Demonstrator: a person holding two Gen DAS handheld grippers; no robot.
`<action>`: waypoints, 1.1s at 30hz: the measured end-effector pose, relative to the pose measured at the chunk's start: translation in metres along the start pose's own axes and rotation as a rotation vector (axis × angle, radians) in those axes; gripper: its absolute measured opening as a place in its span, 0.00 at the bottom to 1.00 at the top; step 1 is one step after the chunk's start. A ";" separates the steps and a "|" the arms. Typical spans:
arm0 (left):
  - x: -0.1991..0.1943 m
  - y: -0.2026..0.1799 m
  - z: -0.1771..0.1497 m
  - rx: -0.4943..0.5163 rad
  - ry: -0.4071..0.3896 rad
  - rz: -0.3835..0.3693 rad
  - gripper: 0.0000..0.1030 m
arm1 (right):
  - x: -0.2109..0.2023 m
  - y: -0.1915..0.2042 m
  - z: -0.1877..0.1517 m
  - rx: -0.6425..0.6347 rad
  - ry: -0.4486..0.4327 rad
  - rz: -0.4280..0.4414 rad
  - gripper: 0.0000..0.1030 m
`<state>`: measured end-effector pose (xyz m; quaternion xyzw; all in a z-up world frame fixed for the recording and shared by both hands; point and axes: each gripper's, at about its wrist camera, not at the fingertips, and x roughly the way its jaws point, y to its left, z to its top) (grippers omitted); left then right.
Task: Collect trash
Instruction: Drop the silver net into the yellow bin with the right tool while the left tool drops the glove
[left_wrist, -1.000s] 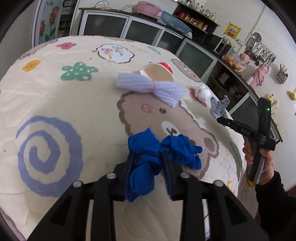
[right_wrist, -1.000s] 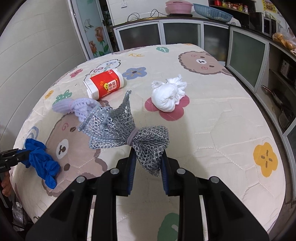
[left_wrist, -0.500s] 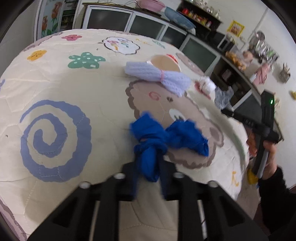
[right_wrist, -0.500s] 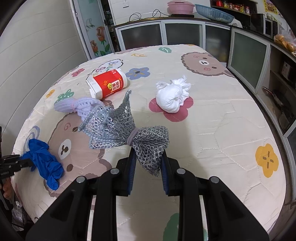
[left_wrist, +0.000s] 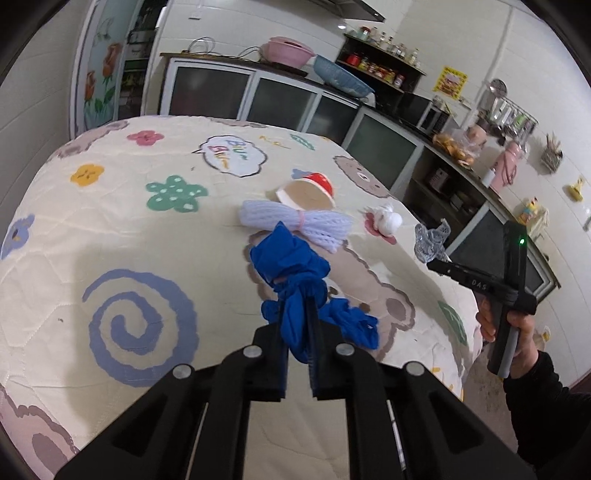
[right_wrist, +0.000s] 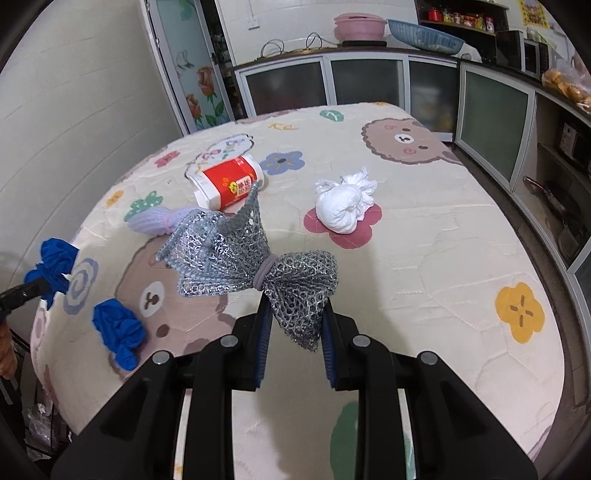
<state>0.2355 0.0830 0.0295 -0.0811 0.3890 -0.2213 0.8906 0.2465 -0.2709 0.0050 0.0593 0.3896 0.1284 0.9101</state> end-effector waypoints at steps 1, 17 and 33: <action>0.001 -0.006 0.000 0.010 0.003 -0.005 0.07 | -0.005 -0.001 -0.001 0.005 -0.006 0.003 0.23; 0.062 -0.202 -0.020 0.339 0.142 -0.317 0.08 | -0.170 -0.093 -0.116 0.202 -0.093 -0.307 0.23; 0.153 -0.425 -0.121 0.729 0.364 -0.476 0.08 | -0.215 -0.201 -0.278 0.494 0.065 -0.628 0.23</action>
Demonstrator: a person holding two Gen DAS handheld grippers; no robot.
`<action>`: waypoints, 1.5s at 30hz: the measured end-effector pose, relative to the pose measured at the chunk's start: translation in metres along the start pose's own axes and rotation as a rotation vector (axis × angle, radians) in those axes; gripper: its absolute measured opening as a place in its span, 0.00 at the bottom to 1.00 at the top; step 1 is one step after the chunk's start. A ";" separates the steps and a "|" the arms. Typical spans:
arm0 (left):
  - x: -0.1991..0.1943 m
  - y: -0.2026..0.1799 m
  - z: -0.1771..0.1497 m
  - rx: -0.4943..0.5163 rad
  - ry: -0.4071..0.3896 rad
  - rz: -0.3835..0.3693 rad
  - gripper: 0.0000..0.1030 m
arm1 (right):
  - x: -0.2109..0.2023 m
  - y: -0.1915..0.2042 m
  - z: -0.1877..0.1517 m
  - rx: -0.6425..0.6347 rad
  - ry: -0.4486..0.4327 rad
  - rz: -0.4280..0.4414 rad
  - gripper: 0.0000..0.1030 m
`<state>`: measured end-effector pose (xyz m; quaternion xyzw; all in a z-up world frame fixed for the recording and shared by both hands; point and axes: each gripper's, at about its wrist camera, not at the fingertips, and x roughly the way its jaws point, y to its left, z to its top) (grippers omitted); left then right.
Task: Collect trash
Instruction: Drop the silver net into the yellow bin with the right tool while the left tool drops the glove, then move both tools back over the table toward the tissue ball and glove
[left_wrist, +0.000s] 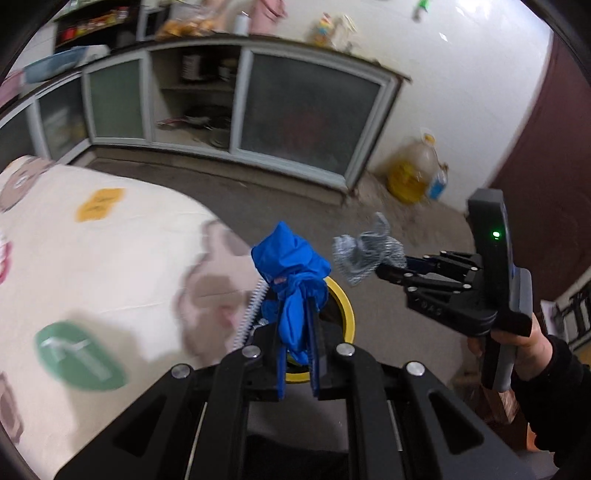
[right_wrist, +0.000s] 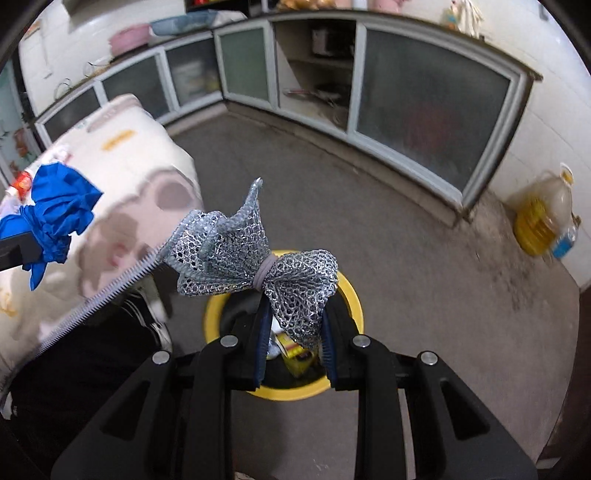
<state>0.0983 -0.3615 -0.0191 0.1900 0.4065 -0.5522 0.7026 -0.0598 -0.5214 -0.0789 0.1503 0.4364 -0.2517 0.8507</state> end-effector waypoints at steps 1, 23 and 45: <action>0.014 -0.006 0.003 0.013 0.023 0.003 0.08 | 0.008 -0.004 -0.003 0.008 0.021 -0.005 0.23; 0.039 -0.006 0.019 -0.129 0.007 0.060 0.86 | 0.089 -0.060 -0.032 0.129 0.197 -0.145 0.64; -0.251 0.169 -0.173 -0.520 -0.303 0.651 0.92 | -0.043 0.147 0.070 -0.185 -0.260 0.388 0.81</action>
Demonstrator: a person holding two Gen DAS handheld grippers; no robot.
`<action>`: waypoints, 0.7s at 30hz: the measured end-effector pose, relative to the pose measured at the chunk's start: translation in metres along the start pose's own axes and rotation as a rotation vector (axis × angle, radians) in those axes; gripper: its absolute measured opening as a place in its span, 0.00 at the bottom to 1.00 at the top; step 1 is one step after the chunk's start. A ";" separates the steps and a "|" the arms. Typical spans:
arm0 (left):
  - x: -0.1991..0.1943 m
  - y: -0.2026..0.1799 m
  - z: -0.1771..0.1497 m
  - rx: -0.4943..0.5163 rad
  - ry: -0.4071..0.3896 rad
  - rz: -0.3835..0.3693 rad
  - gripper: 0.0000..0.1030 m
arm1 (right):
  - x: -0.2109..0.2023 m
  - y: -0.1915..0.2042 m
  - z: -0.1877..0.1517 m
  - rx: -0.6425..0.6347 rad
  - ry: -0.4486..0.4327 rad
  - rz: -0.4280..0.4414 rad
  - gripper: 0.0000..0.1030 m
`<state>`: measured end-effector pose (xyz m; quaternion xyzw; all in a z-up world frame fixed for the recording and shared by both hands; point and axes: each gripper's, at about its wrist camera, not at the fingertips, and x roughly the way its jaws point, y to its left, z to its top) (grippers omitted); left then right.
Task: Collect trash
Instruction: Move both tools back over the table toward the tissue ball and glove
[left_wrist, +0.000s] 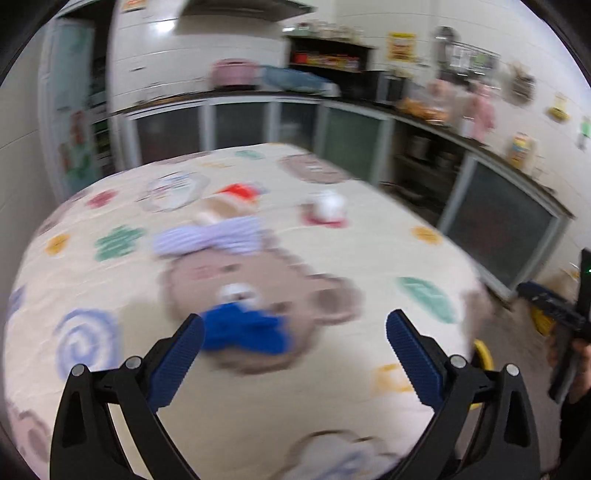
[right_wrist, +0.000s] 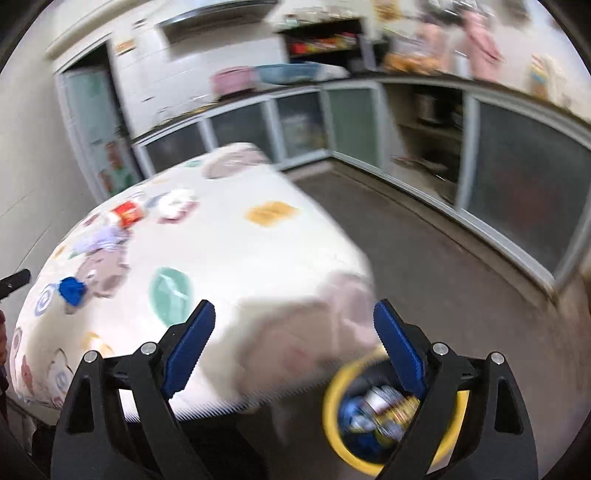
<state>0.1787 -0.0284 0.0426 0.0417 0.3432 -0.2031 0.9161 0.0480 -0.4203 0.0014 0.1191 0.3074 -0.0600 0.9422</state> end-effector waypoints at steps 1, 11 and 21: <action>0.001 0.014 -0.001 -0.020 0.009 0.039 0.92 | 0.008 0.012 0.005 -0.019 -0.001 0.009 0.81; 0.023 0.052 -0.019 -0.078 0.059 0.101 0.92 | 0.106 0.136 0.070 -0.158 0.055 0.090 0.81; 0.056 0.045 -0.016 -0.022 0.087 0.089 0.92 | 0.172 0.188 0.105 -0.220 0.090 0.047 0.81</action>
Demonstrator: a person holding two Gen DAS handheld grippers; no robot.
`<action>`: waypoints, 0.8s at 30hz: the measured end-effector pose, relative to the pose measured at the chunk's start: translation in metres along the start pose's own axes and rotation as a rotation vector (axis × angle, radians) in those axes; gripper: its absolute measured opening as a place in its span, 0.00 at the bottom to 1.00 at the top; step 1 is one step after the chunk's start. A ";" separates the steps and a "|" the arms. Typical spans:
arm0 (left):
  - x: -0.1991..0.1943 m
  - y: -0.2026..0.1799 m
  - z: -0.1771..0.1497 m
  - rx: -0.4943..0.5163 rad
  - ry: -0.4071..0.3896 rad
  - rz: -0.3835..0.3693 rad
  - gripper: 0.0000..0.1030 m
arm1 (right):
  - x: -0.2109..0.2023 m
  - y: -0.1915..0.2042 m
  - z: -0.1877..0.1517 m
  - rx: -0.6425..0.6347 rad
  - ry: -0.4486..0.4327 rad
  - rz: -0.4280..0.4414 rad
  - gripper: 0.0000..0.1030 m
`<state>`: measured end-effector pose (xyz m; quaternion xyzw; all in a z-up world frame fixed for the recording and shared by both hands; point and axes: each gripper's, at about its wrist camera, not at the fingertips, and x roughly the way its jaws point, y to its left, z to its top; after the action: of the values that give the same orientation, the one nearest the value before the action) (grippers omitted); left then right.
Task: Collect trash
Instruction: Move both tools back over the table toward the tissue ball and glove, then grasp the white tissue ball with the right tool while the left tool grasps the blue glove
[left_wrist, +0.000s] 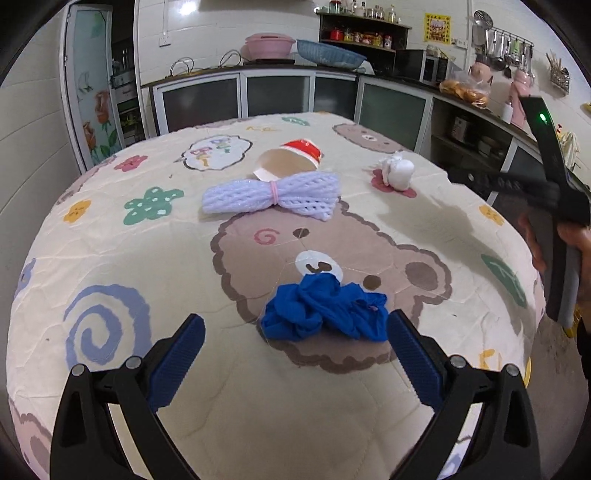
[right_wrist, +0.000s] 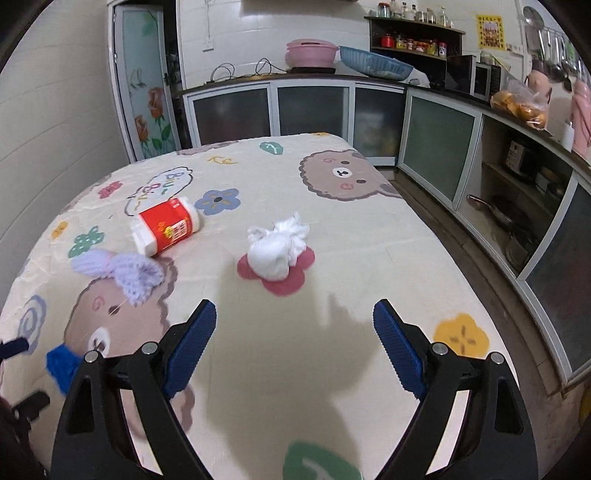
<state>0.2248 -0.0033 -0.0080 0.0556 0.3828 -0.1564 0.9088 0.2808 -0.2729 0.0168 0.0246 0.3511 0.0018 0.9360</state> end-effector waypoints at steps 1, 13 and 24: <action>0.005 0.001 0.001 -0.008 0.008 -0.003 0.92 | 0.007 0.001 0.005 0.004 0.007 -0.001 0.81; 0.035 0.002 0.017 -0.030 0.060 -0.015 0.92 | 0.064 0.008 0.035 0.034 0.065 -0.035 0.81; 0.055 -0.010 0.025 -0.033 0.093 -0.084 0.92 | 0.112 0.005 0.045 0.076 0.151 -0.031 0.76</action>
<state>0.2745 -0.0319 -0.0302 0.0316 0.4290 -0.1851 0.8836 0.3943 -0.2675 -0.0227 0.0547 0.4210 -0.0242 0.9051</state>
